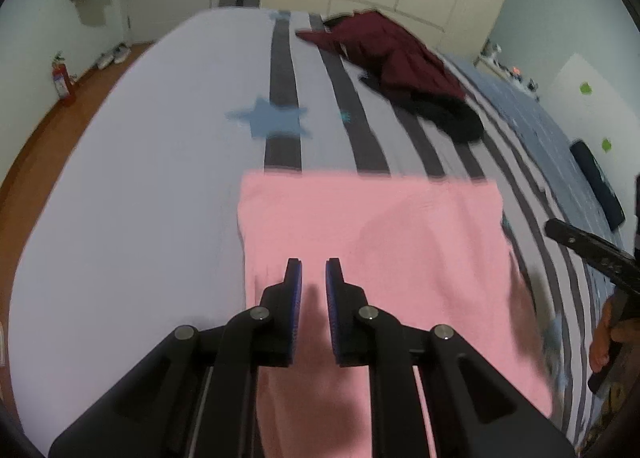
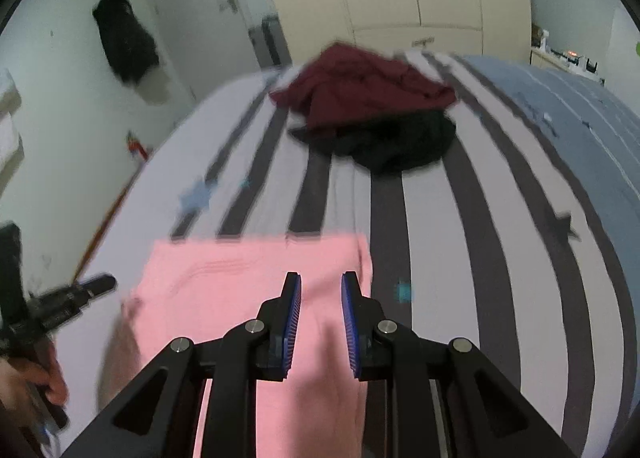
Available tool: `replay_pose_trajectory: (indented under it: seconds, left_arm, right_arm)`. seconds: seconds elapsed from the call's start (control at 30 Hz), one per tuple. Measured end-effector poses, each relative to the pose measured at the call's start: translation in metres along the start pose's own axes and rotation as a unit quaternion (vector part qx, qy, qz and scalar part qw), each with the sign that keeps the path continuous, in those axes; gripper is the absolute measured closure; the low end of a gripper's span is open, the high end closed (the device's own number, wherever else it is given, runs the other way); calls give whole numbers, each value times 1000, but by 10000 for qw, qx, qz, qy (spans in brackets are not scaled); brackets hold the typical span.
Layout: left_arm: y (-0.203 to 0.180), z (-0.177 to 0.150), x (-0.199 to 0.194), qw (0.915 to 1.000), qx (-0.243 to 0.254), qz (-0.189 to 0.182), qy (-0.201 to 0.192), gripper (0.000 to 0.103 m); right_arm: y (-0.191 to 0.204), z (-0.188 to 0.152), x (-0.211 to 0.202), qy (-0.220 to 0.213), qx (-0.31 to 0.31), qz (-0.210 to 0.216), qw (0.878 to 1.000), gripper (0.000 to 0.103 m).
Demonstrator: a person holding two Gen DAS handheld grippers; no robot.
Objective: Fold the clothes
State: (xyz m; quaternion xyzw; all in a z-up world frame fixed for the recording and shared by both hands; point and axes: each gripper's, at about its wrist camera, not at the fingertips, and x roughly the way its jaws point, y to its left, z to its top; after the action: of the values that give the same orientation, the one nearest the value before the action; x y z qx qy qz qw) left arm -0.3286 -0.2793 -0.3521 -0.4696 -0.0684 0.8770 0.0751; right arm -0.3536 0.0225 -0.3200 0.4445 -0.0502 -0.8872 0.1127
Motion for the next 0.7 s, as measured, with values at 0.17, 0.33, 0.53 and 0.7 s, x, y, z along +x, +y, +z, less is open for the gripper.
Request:
replay_pose_trajectory:
  seconds: [0.17, 0.33, 0.53, 0.7]
  left_arm:
    - [23, -28, -12, 9991, -218, -62, 351, 93]
    - [36, -39, -11, 9985, -215, 48, 509, 89]
    - [38, -39, 2, 9983, -247, 229, 472, 72]
    - [30, -28, 7, 9997, -246, 47, 70, 70]
  right_arm:
    - [0, -33, 10, 676, 124, -258, 9973, 82]
    - [-6, -36, 8, 620, 355, -323, 9969, 67]
    - [-16, -17, 46, 518, 257, -242, 9980, 64]
    - [-25, -5, 65, 493, 108, 38, 9987, 64]
